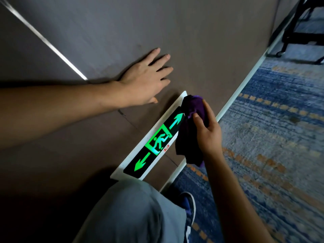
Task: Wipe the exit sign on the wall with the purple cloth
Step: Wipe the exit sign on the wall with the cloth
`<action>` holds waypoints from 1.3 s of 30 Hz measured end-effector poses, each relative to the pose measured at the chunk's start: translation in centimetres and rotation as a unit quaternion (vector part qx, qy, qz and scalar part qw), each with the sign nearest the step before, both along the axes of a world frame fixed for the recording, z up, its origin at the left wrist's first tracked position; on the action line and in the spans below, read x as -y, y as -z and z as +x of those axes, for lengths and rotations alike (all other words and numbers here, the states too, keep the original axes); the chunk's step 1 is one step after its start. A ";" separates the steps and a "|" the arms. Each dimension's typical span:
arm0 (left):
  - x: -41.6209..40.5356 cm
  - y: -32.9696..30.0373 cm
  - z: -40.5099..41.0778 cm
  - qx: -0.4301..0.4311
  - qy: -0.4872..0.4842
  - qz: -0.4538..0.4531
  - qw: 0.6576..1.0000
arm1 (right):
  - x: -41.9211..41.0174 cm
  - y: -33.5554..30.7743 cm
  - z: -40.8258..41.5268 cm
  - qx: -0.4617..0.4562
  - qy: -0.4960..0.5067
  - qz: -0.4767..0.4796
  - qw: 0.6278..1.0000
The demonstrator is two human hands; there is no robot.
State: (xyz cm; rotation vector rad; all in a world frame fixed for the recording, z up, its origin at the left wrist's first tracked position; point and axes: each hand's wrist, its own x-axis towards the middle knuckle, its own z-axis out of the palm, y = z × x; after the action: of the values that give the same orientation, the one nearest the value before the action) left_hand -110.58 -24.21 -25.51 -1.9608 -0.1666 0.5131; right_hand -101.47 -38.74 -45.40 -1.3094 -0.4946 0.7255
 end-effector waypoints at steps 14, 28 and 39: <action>-0.6 0.2 -0.6 0.005 0.023 0.005 1.000 | -3.2 1.1 0.4 0.012 0.031 -0.024 0.999; -0.4 0.0 -0.6 -0.005 -0.003 -0.029 1.000 | -6.4 1.7 -0.9 0.080 0.036 -0.064 0.994; -1.1 -0.3 1.3 -0.030 0.001 -0.025 0.999 | -8.6 0.6 0.3 0.155 0.026 -0.110 0.981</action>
State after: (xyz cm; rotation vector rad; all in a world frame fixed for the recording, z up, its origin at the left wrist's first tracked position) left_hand -109.25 -23.12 -25.23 -1.9902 -0.1144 0.5798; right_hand -101.17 -30.13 -45.98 -1.6499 -0.6418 0.5450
